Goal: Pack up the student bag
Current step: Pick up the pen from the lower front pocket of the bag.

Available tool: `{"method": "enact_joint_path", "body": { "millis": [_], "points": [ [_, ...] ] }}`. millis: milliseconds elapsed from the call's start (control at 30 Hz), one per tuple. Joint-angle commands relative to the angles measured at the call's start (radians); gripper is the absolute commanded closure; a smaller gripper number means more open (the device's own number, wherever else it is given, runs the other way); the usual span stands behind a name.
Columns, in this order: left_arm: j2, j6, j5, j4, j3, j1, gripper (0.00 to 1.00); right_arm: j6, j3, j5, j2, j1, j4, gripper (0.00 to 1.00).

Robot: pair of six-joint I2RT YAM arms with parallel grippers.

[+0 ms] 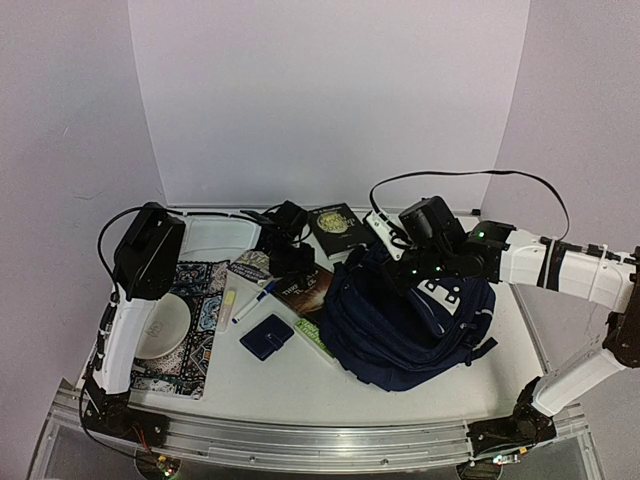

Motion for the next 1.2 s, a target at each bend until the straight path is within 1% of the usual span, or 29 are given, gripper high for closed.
{"method": "enact_joint_path", "body": {
  "millis": [0,200,333,533,600,700,833,867,1033,1167],
  "points": [
    [0.026,0.006,-0.025,-0.054,-0.036,0.003,0.46,0.017,0.002,0.002,-0.061,0.002,0.051,1.00],
    [-0.042,0.057,-0.059,-0.124,-0.155,-0.021,0.65,0.018,-0.003,0.002,-0.072,0.002,0.050,1.00],
    [-0.050,0.090,-0.073,-0.186,-0.171,-0.033,0.73,0.017,-0.005,0.002,-0.068,0.002,0.052,1.00],
    [-0.072,0.140,-0.033,-0.232,-0.150,-0.044,0.75,0.017,-0.001,-0.003,-0.067,0.002,0.053,1.00],
    [-0.089,0.149,-0.028,-0.234,-0.141,-0.044,0.82,0.017,0.003,0.002,-0.065,0.002,0.054,1.00],
    [-0.136,0.146,-0.030,-0.231,-0.136,-0.045,0.90,0.017,0.015,0.004,-0.057,0.002,0.053,1.00],
    [-0.201,0.134,-0.002,-0.206,-0.137,-0.045,0.98,0.049,0.030,0.003,-0.049,0.002,0.053,1.00],
    [-0.218,0.129,0.025,-0.191,-0.142,-0.045,1.00,0.050,0.035,0.002,-0.048,0.002,0.053,1.00],
    [-0.329,0.085,0.119,-0.089,-0.220,-0.045,1.00,0.058,0.059,0.007,-0.037,0.002,0.054,1.00],
    [-0.416,0.018,0.204,0.032,-0.311,-0.045,1.00,0.082,0.081,0.017,-0.020,0.002,0.053,1.00]
  ]
}}
